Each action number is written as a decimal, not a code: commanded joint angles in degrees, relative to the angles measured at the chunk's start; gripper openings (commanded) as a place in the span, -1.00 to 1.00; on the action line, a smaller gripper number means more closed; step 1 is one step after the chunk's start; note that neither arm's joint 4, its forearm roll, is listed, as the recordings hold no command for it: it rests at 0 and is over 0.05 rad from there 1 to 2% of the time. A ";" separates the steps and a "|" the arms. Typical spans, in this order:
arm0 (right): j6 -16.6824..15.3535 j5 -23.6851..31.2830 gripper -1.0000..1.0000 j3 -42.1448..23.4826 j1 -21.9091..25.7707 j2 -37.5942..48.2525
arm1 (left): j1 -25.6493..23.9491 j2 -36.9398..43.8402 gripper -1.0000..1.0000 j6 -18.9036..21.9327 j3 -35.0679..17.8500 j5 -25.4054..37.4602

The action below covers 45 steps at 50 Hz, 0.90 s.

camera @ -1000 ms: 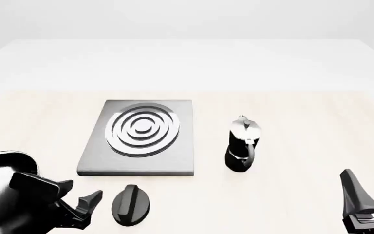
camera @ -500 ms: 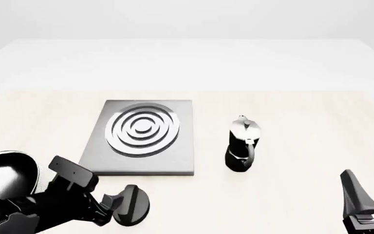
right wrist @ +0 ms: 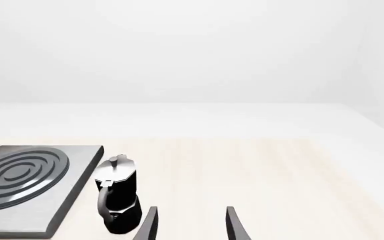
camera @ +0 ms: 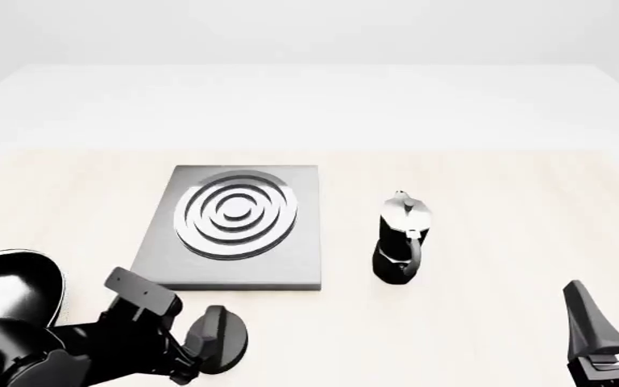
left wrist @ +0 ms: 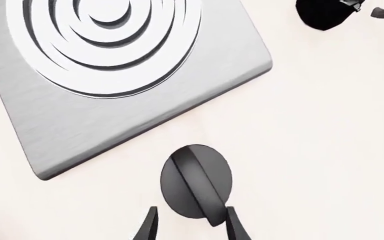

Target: Turn on the stove and put the frying pan on it.

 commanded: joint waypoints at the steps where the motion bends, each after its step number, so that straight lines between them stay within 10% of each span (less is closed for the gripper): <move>1: 0.00 -0.10 1.00 -0.01 0.00 0.11 | -2.18 2.41 1.00 -2.34 0.81 -1.59; 45: 0.01 -0.32 1.00 0.00 0.00 0.33 | -13.70 12.22 1.00 -10.48 6.14 -13.82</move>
